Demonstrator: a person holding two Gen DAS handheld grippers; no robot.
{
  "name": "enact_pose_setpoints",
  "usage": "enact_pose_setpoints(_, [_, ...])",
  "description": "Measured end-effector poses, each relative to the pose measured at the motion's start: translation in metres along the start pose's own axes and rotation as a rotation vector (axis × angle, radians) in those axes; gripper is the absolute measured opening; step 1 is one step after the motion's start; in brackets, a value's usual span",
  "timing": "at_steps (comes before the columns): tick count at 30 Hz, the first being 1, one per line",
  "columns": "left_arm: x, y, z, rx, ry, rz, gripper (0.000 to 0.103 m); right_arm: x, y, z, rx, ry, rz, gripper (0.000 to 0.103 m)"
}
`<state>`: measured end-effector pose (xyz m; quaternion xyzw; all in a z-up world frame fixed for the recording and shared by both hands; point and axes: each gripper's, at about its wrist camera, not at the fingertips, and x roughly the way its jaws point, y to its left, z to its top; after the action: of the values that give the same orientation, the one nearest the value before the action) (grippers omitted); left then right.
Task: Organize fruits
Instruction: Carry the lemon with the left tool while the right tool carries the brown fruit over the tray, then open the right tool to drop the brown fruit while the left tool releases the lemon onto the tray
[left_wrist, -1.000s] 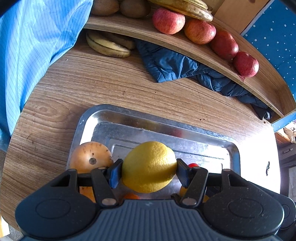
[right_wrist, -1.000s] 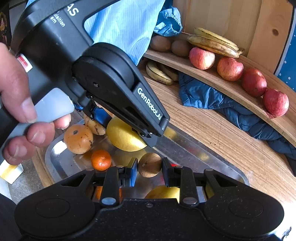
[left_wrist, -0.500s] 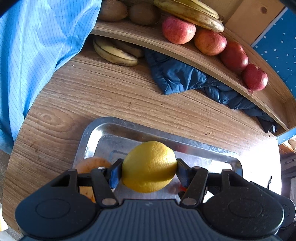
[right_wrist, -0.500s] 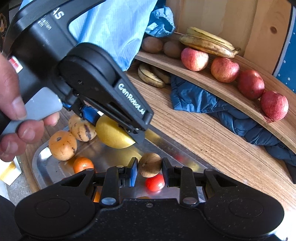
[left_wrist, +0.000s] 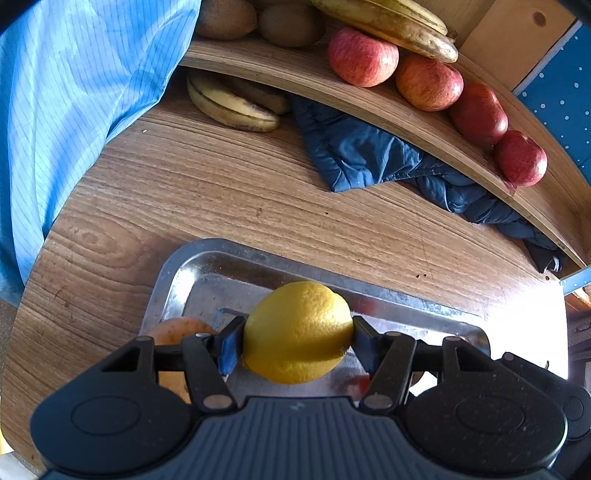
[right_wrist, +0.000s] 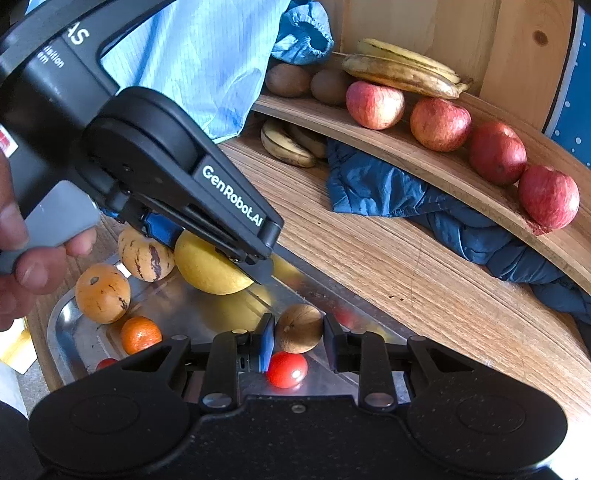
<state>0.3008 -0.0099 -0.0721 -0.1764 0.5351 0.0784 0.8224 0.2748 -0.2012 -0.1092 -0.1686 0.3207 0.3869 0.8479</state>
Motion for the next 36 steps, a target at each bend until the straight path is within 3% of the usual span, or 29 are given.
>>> enact_pose_setpoints(22, [0.0091, -0.0049, 0.0001, 0.025, 0.014, 0.010, 0.065, 0.0089, -0.0044, 0.0011, 0.026, 0.020, -0.004, 0.031])
enact_pose_setpoints(29, [0.0045, -0.0019, 0.0024, 0.028, -0.002, 0.010, 0.065, 0.0097, -0.0052, 0.0026, 0.043, 0.024, -0.019, 0.037])
enact_pose_setpoints(36, [0.0004, 0.0036, 0.0042, 0.025, -0.014, 0.015, 0.067, 0.0087, -0.0045, 0.0033, 0.064, 0.020, -0.040, 0.050])
